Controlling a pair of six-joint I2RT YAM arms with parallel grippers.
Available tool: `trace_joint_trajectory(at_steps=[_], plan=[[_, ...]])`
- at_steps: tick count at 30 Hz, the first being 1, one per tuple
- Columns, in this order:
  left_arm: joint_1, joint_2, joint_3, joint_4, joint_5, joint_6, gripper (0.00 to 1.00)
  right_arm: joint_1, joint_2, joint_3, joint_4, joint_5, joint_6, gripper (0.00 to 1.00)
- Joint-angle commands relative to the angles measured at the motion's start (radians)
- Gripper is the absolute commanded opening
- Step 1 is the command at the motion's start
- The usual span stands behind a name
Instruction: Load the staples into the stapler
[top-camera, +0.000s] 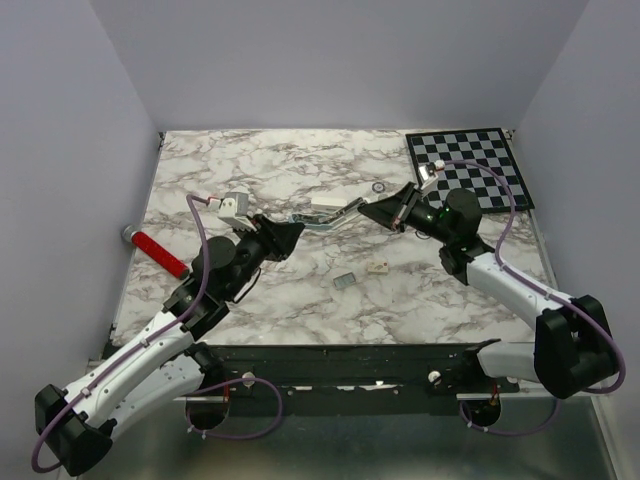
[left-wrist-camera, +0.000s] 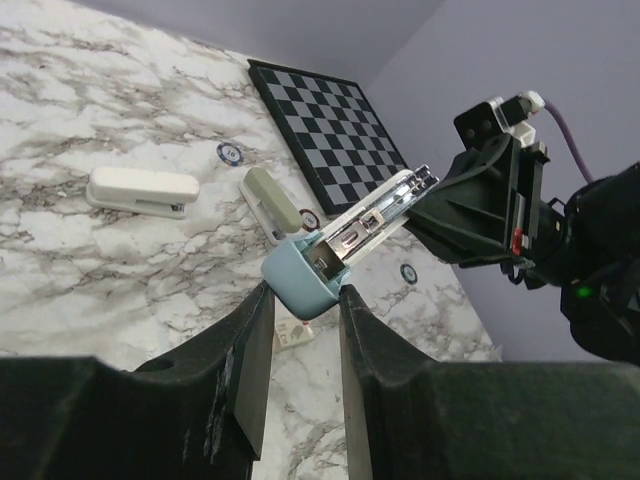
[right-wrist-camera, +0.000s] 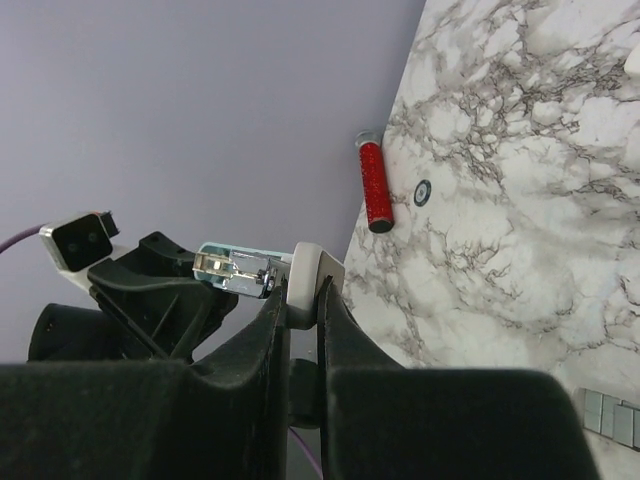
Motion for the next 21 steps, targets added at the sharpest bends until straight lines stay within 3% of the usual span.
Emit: trace_joint_trajectory(at_steps=[1, 4, 7, 10, 15, 16, 21], plan=[[0.032, -0.018, -0.036, -0.135, -0.266, -0.133, 0.00, -0.039, -0.039, 0.006, 0.171, 0.083, 0.040, 0.01], [0.032, -0.001, -0.019, -0.143, -0.259, -0.165, 0.00, -0.036, -0.044, 0.033, 0.054, 0.081, -0.064, 0.01], [0.032, 0.023, -0.002, -0.181, -0.273, -0.222, 0.00, -0.036, -0.050, -0.001, 0.078, 0.098, -0.065, 0.01], [0.032, 0.031, 0.006, -0.170, -0.246, -0.217, 0.00, -0.019, -0.060, 0.013, -0.010, 0.107, -0.145, 0.01], [0.032, 0.032, 0.049, -0.111, -0.174, -0.142, 0.27, -0.005, -0.065, 0.071, -0.196, 0.161, -0.276, 0.01], [0.034, 0.035, 0.069, -0.110, -0.161, -0.125, 0.36, -0.007, -0.067, 0.076, -0.211, 0.168, -0.299, 0.01], [0.032, 0.051, 0.144, -0.114, -0.074, 0.050, 0.64, 0.002, -0.065, 0.102, -0.294, 0.199, -0.354, 0.01]])
